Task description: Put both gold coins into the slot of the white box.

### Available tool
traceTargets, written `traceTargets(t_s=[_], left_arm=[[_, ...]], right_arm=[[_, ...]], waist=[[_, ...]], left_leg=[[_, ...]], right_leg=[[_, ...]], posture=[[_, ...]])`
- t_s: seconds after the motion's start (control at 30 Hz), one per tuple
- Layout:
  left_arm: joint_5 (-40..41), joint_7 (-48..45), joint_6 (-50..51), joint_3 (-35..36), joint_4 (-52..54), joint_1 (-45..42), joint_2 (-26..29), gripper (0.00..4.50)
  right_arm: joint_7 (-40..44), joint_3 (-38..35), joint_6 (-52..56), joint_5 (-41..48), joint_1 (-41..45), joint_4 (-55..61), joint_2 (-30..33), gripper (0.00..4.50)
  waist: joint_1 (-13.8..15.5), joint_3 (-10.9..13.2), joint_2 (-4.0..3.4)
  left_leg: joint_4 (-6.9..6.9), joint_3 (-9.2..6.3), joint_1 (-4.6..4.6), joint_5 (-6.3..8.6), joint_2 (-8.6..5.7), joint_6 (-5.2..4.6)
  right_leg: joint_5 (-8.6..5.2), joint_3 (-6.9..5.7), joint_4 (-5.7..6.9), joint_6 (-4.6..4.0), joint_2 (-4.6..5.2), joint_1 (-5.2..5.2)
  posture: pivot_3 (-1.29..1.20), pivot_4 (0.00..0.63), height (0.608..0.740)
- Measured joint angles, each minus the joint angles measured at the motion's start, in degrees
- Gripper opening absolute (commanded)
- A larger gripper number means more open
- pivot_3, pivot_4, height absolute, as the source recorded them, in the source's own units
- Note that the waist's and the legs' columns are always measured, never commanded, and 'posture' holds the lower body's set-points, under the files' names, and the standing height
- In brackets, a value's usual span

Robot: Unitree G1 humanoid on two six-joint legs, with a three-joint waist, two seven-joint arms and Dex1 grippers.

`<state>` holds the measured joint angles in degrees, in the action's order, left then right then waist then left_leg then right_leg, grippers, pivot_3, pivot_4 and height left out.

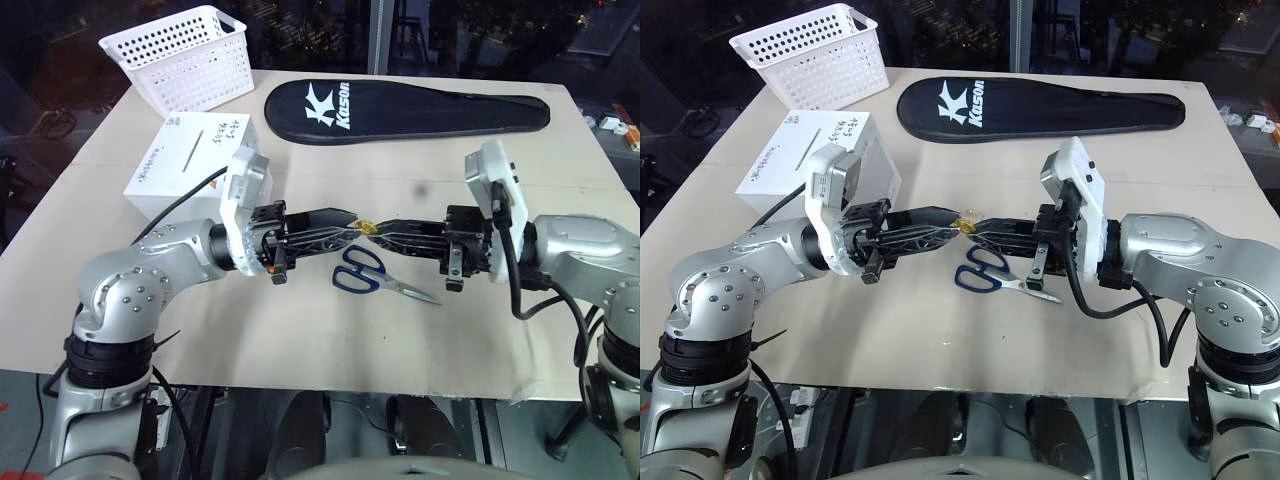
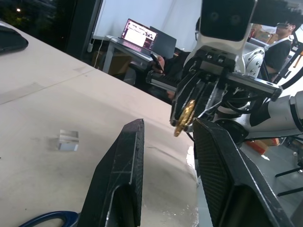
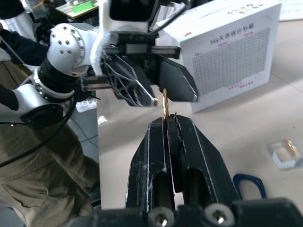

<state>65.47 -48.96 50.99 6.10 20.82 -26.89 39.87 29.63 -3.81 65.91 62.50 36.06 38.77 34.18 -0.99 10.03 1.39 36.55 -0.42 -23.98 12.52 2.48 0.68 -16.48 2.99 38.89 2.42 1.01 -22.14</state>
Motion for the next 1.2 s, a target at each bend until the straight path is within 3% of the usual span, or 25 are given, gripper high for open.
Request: traceTargets(t_s=[0.23, 0.33, 0.4, 0.7, 0.8, 0.93, 1.07, 1.2], left_arm=[[-0.1, -0.9, 0.0, -0.1, 0.0, 0.0, -0.4, 1.64], [0.0, -1.0, 0.2, 0.0, 0.2, 0.0, -0.8, 0.88], [0.1, -1.3, 0.5, 0.0, 0.7, 0.0, -0.9, 0.1], [0.1, -1.9, 1.0, 0.6, 0.7, 0.0, -1.3, 0.03], [0.1, -1.8, 1.0, 0.6, 0.7, 0.0, -1.6, 0.0], [1.1, 1.4, 1.5, 2.1, 0.7, 1.1, -1.8, 0.0], [5.7, 8.5, 3.3, 8.7, 0.4, 2.0, -0.2, 0.0], [9.9, 20.0, 3.8, 15.7, -0.8, 2.0, 1.7, 0.0]], right_arm=[[0.0, 1.8, -0.7, 0.0, 1.2, -0.7, 0.0, 0.0], [-0.2, 2.3, -1.0, 0.2, 1.3, -1.4, 0.0, 0.0], [-0.4, 2.4, -1.0, 0.2, 1.3, -1.7, 0.1, 0.0], [-0.9, 2.4, -1.1, 1.2, 1.3, -2.1, 0.4, 0.0], [-0.8, 2.3, -1.8, 1.2, 0.9, -2.1, 0.3, 0.94], [1.1, 2.3, -4.3, 1.0, -0.7, -1.6, 0.9, 2.77], [3.0, 0.8, -7.8, -1.5, -2.1, -1.4, 4.7, 4.46], [4.5, 0.1, -12.8, -6.1, -2.1, -1.5, 6.4, 4.46]], waist=[[0.0, 0.0, 0.0], [0.0, 0.0, 0.0], [0.0, 0.0, 0.0], [0.0, 0.0, 0.0], [0.0, 0.0, 0.0], [-0.1, 0.0, 0.0], [0.0, 0.0, 0.01], [0.0, 0.0, 0.03]], left_leg=[[0.0, 0.0, 0.0, 0.0, 0.0, 0.0], [0.0, -0.01, 0.0, 0.0, 0.0, 0.0], [0.0, -0.01, 0.0, 0.0, 0.0, 0.0], [0.0, -0.01, 0.0, 0.0, 0.0, 0.0], [0.0, -0.01, 0.0, 0.0, 0.0, 0.0], [0.0, -0.01, -0.01, 0.0, 0.01, 0.0], [0.0, -0.03, -0.01, 0.0, 0.03, 0.0], [0.0, -0.04, -0.01, 0.0, 0.03, 0.0]], right_leg=[[0.0, 0.0, 0.0, 0.0, 0.01, 0.0], [0.0, 0.0, 0.0, 0.0, 0.0, 0.0], [0.0, 0.0, 0.0, 0.0, 0.0, 0.0], [0.0, 0.0, 0.0, 0.0, 0.0, 0.0], [0.0, 0.0, 0.0, 0.0, 0.0, 0.0], [0.0, 0.01, -0.01, 0.0, 0.0, -0.01], [0.0, -0.02, -0.01, 0.0, 0.01, -0.01], [0.0, -0.02, 0.0, 0.0, 0.01, -0.01]], posture=[[0.0, 0.15, 0.74], [0.0, 0.15, 0.74], [0.0, 0.15, 0.74], [0.0, 0.15, 0.74], [0.0, 0.15, 0.74], [0.0, 0.15, 0.74], [0.0, 0.15, 0.74], [0.0, 0.15, 0.74]])
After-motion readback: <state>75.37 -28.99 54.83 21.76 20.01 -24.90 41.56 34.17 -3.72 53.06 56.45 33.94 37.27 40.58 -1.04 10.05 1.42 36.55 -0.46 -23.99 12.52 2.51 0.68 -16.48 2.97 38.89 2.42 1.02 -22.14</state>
